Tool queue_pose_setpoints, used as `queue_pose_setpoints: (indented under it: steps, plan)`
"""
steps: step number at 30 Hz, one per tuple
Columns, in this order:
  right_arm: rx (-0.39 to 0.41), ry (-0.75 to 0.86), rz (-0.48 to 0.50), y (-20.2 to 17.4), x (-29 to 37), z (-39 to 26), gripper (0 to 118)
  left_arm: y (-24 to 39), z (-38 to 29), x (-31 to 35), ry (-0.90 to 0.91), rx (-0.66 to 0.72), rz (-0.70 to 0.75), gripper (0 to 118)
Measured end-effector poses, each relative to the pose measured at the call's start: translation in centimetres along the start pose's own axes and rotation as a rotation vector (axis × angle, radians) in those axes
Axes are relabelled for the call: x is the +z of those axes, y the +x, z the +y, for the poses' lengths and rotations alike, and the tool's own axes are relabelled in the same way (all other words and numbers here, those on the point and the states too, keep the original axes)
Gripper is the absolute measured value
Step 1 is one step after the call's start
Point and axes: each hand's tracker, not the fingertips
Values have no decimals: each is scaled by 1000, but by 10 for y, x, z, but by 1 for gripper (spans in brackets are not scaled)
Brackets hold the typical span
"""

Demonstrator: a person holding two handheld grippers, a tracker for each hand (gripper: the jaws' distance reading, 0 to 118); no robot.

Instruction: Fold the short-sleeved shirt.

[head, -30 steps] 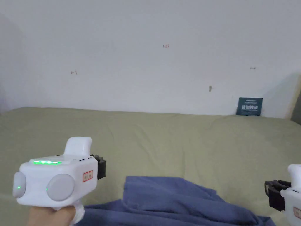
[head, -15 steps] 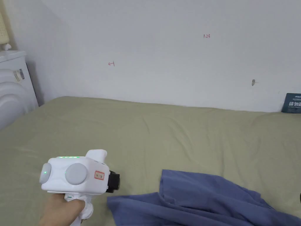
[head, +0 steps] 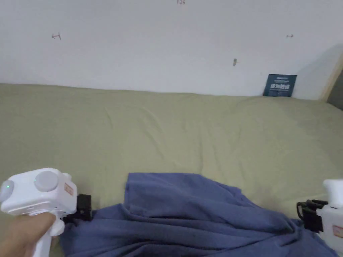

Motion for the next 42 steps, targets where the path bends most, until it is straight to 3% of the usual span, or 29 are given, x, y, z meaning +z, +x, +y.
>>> queue_pose_setpoints:
  steps: [2, 4, 5, 7, 8, 9, 15, 16, 17, 18, 19, 21, 24, 37, 42]
  plan:
    - [-26, -21, -14, 9, -8, 2, 0, 2, 0, 2, 27, -54, 9, 4]
    - [-30, -71, 20, 21, -21, 3, 2, -2, -5, 10, -7, 37, -52, 5]
    - [-43, -102, 61, 26, -27, 3, 11, -2, -7, 12, 1, 35, -62, 5]
    - [-98, -169, 150, 35, -41, 3, 85, 3, -13, 16, 18, 7, -60, 4]
    - [-136, -225, 191, 38, -51, 1, 112, -1, -10, 12, 20, -7, -65, 4]
    - [-170, -246, 209, 41, -59, 0, 116, 1, -11, 14, 19, -18, -67, 5]
    - [-242, -420, 117, 39, -95, -8, 112, 12, -19, 25, 40, -47, -85, 5]
    - [-226, -463, 105, 37, -101, -10, 101, 5, -13, 20, 37, -45, -95, 4]
    - [-204, -499, 85, 34, -105, -11, 71, 6, -13, 21, 44, -48, -103, 5]
    - [-175, -515, 76, 31, -107, -10, 17, 6, -14, 24, 54, -48, -105, 4]
    - [-161, -505, 83, 29, -108, -13, 6, 6, -15, 27, 73, -46, -111, 4]
    - [-200, -446, 97, 26, -102, -14, 5, 1, -13, 32, 147, -21, -129, 4]
    - [-124, -296, 91, 20, -83, -7, 5, -5, -11, 46, 220, 17, -215, 4]
    - [-111, 64, 194, 7, -5, 75, 5, -15, 24, 148, 535, -42, -327, 4]
    - [-112, 122, 223, 0, 10, 119, 5, -22, 42, 193, 636, -50, -350, 4]
